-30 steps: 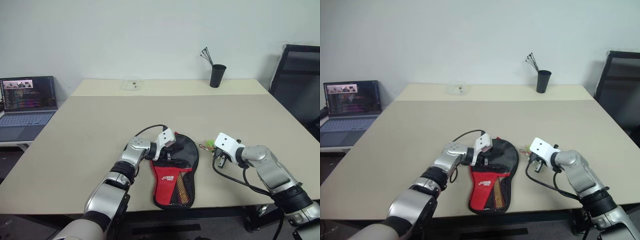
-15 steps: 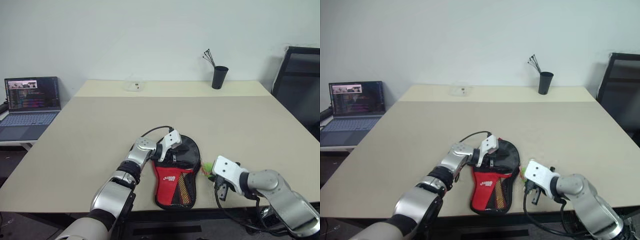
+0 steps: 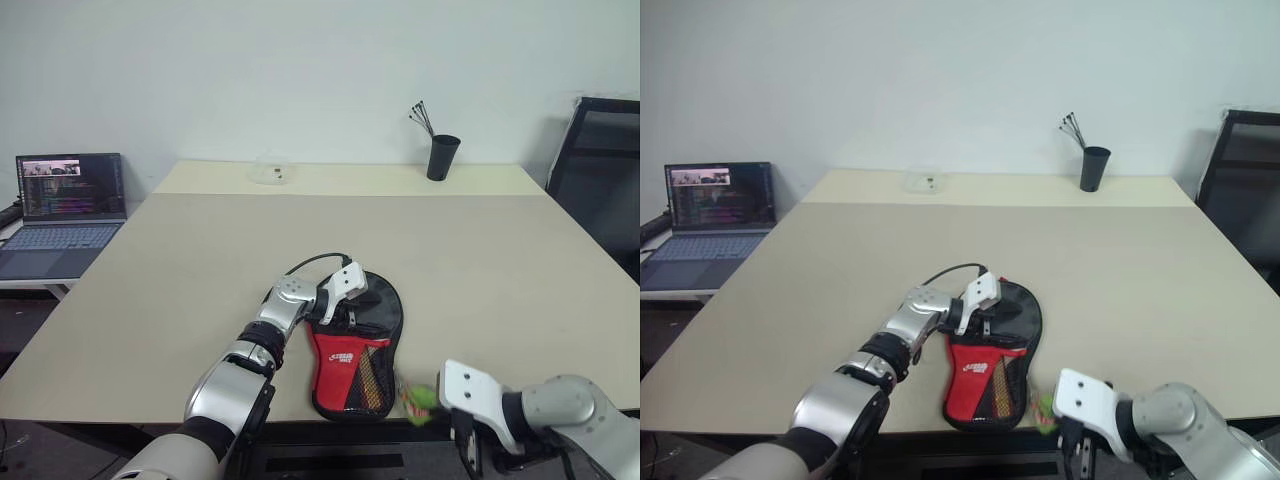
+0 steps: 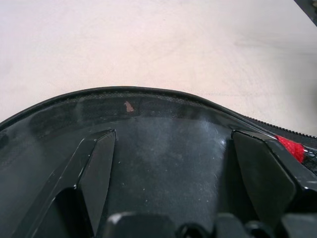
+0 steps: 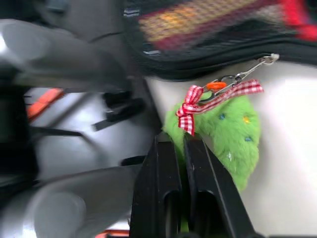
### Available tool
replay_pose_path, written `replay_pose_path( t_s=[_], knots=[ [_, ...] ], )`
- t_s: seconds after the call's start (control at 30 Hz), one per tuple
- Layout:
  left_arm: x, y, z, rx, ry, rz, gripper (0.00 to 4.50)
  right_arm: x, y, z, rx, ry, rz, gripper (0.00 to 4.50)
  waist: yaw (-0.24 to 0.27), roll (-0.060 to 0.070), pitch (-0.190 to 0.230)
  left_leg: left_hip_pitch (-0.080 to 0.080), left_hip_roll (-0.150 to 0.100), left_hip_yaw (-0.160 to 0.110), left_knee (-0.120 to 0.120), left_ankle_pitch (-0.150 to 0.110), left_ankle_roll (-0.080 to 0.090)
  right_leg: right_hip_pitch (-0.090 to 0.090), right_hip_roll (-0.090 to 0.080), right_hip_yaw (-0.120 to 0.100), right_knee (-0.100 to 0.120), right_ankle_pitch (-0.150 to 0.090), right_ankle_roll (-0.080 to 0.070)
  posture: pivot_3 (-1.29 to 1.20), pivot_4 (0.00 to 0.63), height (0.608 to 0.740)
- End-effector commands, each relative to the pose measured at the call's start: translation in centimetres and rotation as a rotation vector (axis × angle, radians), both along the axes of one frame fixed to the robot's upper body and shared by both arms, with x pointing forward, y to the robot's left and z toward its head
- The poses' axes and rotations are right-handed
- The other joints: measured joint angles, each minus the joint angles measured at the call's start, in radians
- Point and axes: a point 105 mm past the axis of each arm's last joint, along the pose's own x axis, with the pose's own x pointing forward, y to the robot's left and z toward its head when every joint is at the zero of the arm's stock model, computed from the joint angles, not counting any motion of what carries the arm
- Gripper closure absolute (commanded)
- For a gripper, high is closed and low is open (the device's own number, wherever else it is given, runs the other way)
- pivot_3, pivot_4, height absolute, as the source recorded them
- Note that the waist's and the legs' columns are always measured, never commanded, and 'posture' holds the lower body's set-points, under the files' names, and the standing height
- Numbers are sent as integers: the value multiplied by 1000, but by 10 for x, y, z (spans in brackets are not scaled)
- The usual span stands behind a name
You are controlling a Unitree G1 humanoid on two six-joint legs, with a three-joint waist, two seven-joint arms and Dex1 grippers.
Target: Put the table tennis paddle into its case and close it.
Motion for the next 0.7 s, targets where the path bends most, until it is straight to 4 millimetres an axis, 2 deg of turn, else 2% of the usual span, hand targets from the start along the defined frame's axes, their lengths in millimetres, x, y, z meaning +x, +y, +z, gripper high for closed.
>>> replay_pose_path(
  t_s=[0.03,0.1,0.2,0.43,0.53,0.7],
  knots=[
    [-8,3,-23,83,55,-12,425,-32,12,7,73,87,125,4474,0,0,0,0,0,0,0,0,0,0,0,0,0,0,0,0,150,740],
    [-7,3,-22,82,53,-9,425,-43,15,8,104,133,142,4474,0,-1,-1,1,0,0,0,0,0,1,0,-1,-1,0,0,0,150,740],
    [-7,2,-22,82,51,-7,425,-49,21,9,144,158,150,4474,0,-1,-2,1,0,-1,0,0,0,2,0,-1,-3,0,0,0,150,740],
    [-6,-1,-20,76,43,-5,425,-32,24,10,153,112,95,4474,0,-1,-3,0,0,-1,-1,-1,-2,3,0,-2,-7,0,0,0,150,740],
    [-5,-2,-18,66,37,-3,425,-24,20,23,171,108,94,3790,0,-1,-3,0,1,-1,0,-1,-2,3,0,-2,-7,0,0,0,150,740],
    [-5,-5,-15,47,33,-4,425,-8,23,50,268,88,61,2044,0,-1,-3,0,1,-2,0,-1,-2,3,0,-2,-6,0,1,0,150,740]
  ],
)
